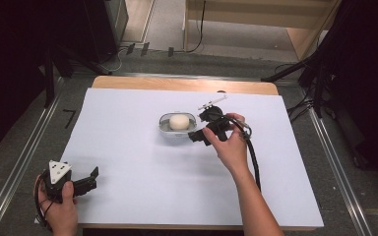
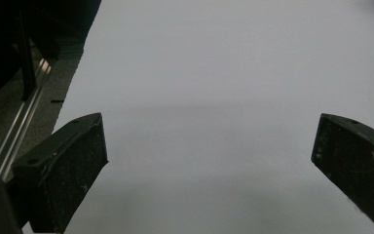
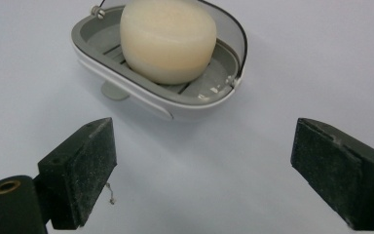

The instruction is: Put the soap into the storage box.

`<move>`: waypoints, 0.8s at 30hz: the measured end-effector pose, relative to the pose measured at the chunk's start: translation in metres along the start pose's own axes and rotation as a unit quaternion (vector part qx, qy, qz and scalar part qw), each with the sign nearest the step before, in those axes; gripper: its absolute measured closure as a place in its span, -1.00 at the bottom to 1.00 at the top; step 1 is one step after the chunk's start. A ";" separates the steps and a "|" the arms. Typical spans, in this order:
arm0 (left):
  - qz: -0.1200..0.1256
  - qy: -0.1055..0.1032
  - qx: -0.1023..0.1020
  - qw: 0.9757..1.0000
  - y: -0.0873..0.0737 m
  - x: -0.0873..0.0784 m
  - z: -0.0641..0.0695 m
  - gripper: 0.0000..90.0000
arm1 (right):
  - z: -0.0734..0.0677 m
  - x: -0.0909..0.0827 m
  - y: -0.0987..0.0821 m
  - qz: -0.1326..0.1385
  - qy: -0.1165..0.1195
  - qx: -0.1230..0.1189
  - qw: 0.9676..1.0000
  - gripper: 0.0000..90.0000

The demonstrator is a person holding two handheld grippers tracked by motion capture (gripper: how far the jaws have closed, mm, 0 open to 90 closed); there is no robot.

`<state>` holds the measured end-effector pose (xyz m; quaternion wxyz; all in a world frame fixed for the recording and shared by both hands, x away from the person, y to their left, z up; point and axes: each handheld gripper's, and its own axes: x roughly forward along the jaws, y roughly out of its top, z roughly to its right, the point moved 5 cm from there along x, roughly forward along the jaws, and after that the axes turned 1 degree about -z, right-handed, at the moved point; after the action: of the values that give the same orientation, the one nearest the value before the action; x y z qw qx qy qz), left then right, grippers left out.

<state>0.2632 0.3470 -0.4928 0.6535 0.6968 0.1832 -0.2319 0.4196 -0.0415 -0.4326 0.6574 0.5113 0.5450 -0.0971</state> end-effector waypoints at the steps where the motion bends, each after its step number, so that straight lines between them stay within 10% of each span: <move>1: -0.001 0.001 0.000 1.000 0.000 0.000 0.000 -1.00 | 0.001 -0.001 -0.002 -0.001 0.001 0.001 1.000 -0.78; 24: -0.001 0.001 0.002 1.000 0.000 0.000 0.000 -1.00 | 0.033 -0.016 -0.058 0.007 -0.010 0.028 1.000 -0.79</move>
<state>0.2630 0.3467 -0.4927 0.6514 0.6985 0.1842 -0.2320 0.3937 -0.1007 -0.4563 0.6489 0.5324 0.5317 -0.1129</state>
